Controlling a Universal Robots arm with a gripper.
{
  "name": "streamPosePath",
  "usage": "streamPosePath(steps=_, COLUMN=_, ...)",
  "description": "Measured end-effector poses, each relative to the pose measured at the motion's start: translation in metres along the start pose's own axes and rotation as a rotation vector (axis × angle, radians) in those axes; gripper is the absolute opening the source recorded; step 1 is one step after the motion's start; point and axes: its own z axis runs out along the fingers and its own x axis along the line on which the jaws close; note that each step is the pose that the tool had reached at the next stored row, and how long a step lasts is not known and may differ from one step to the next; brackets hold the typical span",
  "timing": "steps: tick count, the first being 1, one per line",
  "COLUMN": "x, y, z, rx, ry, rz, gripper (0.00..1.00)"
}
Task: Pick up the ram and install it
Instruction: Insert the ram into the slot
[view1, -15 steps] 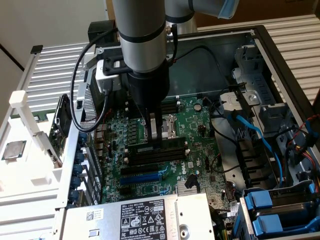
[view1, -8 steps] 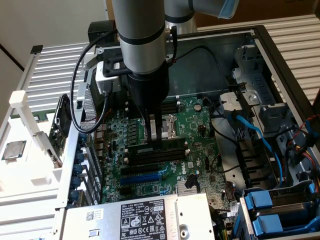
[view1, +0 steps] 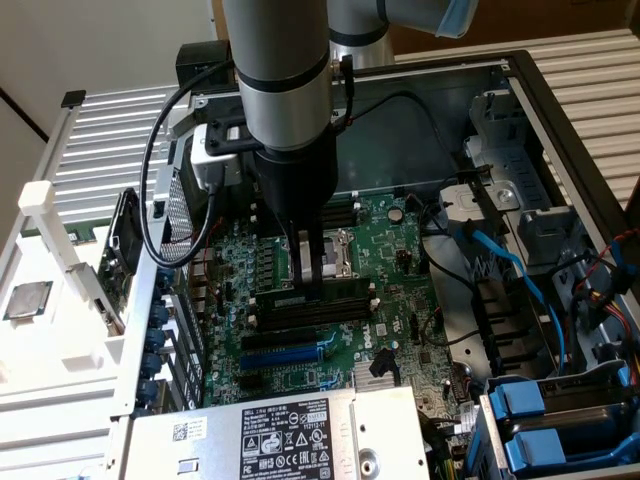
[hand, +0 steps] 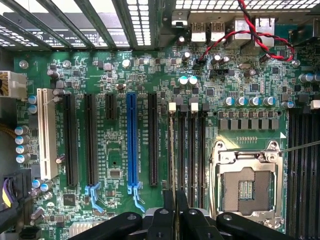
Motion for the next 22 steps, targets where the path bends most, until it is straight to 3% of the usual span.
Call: streamPosePath(steps=22, x=-0.0001, y=0.0004, z=0.0023, rx=0.0002, ry=0.0003, rz=0.009, gripper=0.13)
